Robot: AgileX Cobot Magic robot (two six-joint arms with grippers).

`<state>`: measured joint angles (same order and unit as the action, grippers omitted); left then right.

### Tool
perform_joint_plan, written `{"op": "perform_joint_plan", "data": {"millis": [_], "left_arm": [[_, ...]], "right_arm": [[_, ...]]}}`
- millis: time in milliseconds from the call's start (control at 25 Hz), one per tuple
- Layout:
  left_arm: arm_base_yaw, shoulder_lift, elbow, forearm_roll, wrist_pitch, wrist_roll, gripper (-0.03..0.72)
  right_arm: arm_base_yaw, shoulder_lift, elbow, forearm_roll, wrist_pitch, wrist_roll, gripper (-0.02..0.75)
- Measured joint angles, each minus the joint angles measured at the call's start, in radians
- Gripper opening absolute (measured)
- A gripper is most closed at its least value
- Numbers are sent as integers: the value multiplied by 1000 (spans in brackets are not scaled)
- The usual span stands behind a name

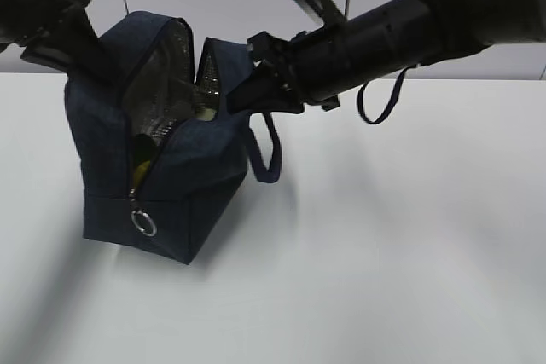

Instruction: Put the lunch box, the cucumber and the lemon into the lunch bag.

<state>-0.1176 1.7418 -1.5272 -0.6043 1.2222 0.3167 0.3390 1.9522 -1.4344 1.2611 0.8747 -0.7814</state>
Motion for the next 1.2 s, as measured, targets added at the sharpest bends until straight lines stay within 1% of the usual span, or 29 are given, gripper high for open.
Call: {"op": "perform_joint_plan", "data": {"millis": [80, 160, 320, 400, 640, 800, 960, 1200], "left_arm": [[-29, 0, 0, -19, -14, 0, 2], [-77, 0, 0, -21, -40, 0, 2], [-162, 0, 0, -23, -99, -11, 2], [-187, 0, 0, -27, -113, -17, 2], [-234, 33, 0, -87, -117, -24, 2], [-267, 63, 0, -113, -146, -24, 2], [-297, 77, 0, -127, -213, -24, 2], [-312, 100, 0, -137, -226, -28, 2]], "right_arm": [[-25, -39, 0, -74, 19, 38, 4], [-45, -68, 0, -136, 42, 67, 4], [-80, -87, 0, -224, 111, 98, 4], [-91, -89, 0, -258, 134, 110, 4], [-95, -107, 0, -340, 184, 132, 3], [-99, -156, -4, -445, 189, 175, 3], [-99, -168, -13, -544, 191, 216, 3], [-101, -168, -15, -577, 191, 221, 3]]}}
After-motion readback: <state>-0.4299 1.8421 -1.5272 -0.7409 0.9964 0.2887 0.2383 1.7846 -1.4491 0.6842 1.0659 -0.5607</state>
